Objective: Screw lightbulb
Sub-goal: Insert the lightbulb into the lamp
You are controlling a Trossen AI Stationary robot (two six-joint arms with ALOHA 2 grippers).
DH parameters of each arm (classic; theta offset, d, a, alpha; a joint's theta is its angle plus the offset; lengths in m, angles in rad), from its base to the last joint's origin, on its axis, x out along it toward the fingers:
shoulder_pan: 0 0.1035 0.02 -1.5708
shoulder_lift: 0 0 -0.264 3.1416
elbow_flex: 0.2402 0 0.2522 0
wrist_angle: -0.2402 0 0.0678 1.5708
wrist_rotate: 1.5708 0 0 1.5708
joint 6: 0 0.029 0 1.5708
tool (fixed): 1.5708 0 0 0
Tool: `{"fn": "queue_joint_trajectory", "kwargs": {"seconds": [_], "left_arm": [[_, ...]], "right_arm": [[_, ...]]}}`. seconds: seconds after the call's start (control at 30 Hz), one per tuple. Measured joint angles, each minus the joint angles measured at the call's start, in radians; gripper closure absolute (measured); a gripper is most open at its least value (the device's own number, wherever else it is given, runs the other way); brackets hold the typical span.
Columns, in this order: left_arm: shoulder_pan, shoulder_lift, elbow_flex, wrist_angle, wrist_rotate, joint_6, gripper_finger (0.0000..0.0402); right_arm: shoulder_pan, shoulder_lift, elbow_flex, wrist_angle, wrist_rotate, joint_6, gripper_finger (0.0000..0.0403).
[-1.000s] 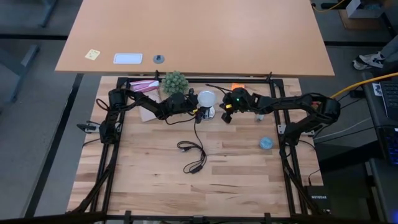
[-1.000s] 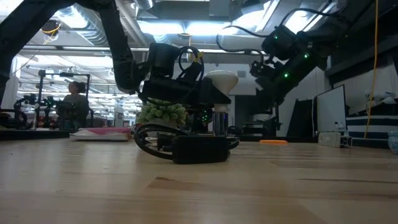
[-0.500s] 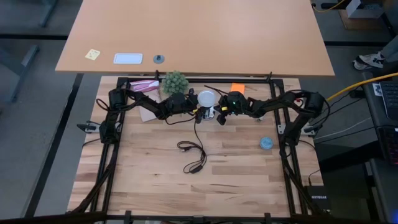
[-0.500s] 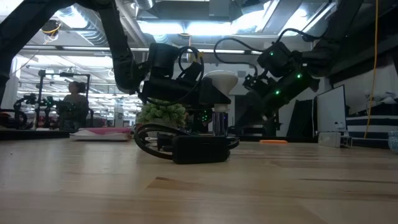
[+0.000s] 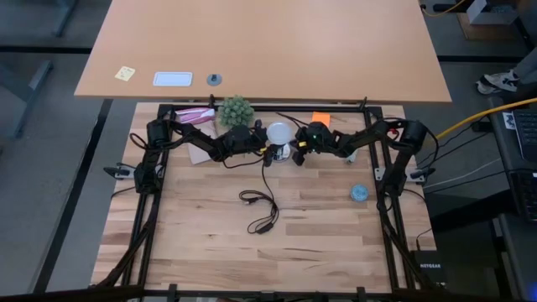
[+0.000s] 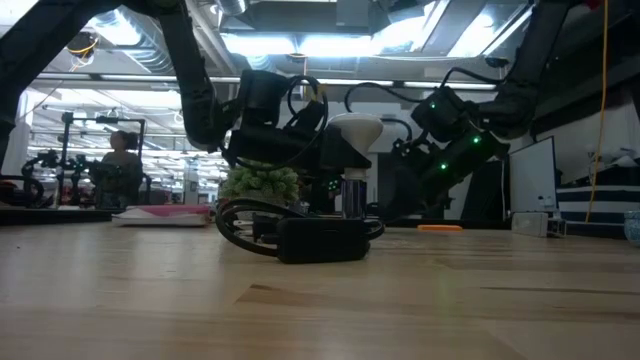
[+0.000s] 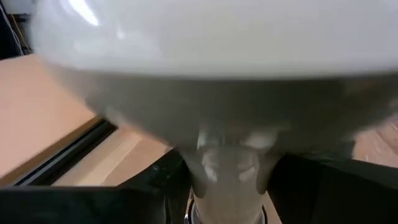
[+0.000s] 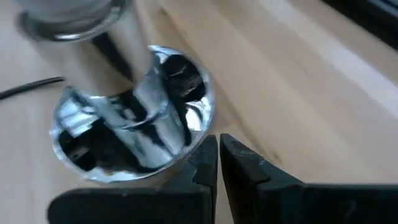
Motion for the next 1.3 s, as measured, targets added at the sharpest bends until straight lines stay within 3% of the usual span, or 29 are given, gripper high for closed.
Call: {"fn": "queue_joint_trajectory", "kwargs": {"seconds": [0.13, 0.5, 0.7, 0.83, 1.3], "left_arm": [[0.0, 0.004, -0.003, -0.014, 0.002, 0.0, 0.0241], [0.0, 0.004, -0.003, -0.002, 0.001, 0.019, 0.024], [0.0, 0.002, -0.002, -0.001, 0.0, 0.019, 0.024], [0.0, 0.002, -0.002, 0.0, 0.0, 0.019, 0.024], [0.0, 0.001, -0.001, -0.001, -0.001, 0.019, 0.024]], "right_arm": [[0.0, 0.0, 0.0, -0.006, -0.056, 0.005, 0.0377], [0.001, 0.0, 0.001, -0.083, -0.078, 0.026, 0.0377], [0.0, -0.015, 0.0, -0.034, 0.026, 0.013, 0.0392], [0.0, -0.069, 0.0, -0.027, 0.124, -0.029, 0.0396], [0.0, -0.41, 0.0, -0.027, 0.2, -0.096, 0.038]]}}
